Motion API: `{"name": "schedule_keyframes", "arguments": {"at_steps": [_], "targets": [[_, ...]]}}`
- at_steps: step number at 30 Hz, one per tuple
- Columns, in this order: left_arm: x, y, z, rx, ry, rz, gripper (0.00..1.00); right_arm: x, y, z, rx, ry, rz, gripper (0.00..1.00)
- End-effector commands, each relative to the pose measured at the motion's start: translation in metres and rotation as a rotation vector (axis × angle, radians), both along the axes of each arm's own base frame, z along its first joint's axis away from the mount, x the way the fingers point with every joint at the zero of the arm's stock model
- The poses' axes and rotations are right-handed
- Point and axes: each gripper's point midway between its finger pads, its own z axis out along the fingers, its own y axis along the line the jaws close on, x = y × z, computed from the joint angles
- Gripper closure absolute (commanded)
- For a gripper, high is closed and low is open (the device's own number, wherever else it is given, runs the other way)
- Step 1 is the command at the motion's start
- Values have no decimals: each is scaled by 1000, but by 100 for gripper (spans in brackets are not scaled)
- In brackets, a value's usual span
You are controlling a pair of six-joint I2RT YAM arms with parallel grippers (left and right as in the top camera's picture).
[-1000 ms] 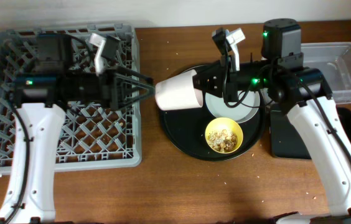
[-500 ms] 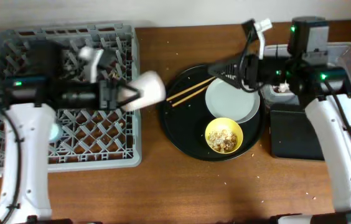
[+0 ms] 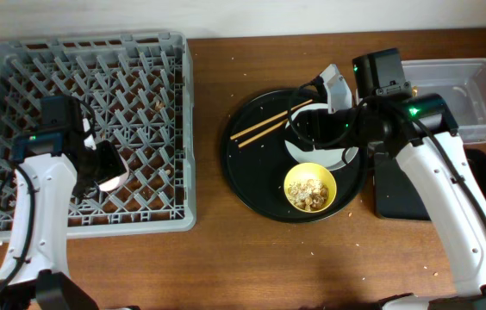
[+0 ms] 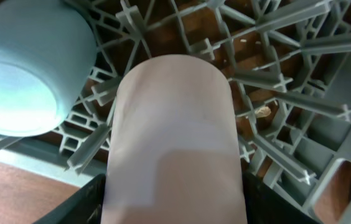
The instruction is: Sort waste into correct bins and load items into the dishwasher rack
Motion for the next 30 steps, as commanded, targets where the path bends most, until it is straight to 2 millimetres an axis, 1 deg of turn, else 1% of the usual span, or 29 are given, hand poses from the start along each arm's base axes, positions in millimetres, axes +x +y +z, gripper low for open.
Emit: {"name": "schedule_keyframes", "arguments": {"at_steps": [1,2,3,4,5,6,7,8,9,10,11,12,13,14,16,17,18,19,20,21,23,24,25,26,27,29,30], "targets": [[-1,-4,-7,-24,7,8,17,0,0,0,-11,-8,4,30],[1,-8,-3,-49,-1,1,14,0,0,0,-11,-7,4,30],[10,-13,18,-79,-43,-9,7,-1,0,-1,-13,-2,4,30],[16,-12,35,-74,-70,-10,7,-2,0,-1,-14,2,3,30],[24,-13,72,-76,-129,-19,7,-2,-11,-10,-78,20,-28,30],[31,-29,96,-140,-189,-110,7,1,-26,-24,-164,50,-102,32],[38,-62,125,-266,-301,-312,7,2,-30,-38,-213,76,-115,41],[37,-92,147,-385,-401,-497,7,0,-29,-54,-262,102,-109,49],[33,-109,159,-463,-459,-601,7,-4,-28,-83,-365,147,-89,51],[29,-116,163,-502,-470,-636,7,-4,-25,-97,-408,167,-73,51],[26,-118,162,-502,-460,-650,7,1,-16,-110,-420,168,-53,51],[22,-125,160,-510,-445,-671,7,9,-8,-115,-414,147,-43,54],[19,-133,159,-514,-436,-703,7,17,-2,-121,-407,128,-37,61],[13,-145,157,-515,-414,-749,7,19,3,-127,-410,131,-27,65],[9,-159,150,-468,-374,-800,7,5,14,-148,-443,199,19,65],[10,-169,146,-420,-368,-845,7,-11,30,-173,-477,294,2,64],[9,-171,146,-422,-367,-850,7,-14,27,-187,-536,334,-61,64],[8,-171,146,-423,-363,-849,7,-14,16,-199,-613,357,-138,64],[7,-171,145,-426,-356,-848,7,-15,9,-212,-652,387,-161,64],[7,-171,145,-426,-357,-848,7,-21,10,-220,-658,424,-149,64],[7,-171,145,-426,-356,-848,7,-25,7,-228,-675,454,-158,65],[7,-171,145,-426,-356,-848,7,-25,7,-228,-676,455,-158,77],[7,-171,145,-426,-356,-848,7,-25,7,-228,-677,457,-157,84],[7,-171,145,-426,-356,-848,7,-26,7,-228,-677,458,-159,85],[7,-171,145,-426,-356,-848,7,-26,6,-229,-684,461,-170,96],[7,-171,145,-426,-356,-848,7,-26,5,-230,-685,464,-175,96],[6,-171,145,-427,-353,-847,7,-24,2,-226,-675,463,-191,96]]}}
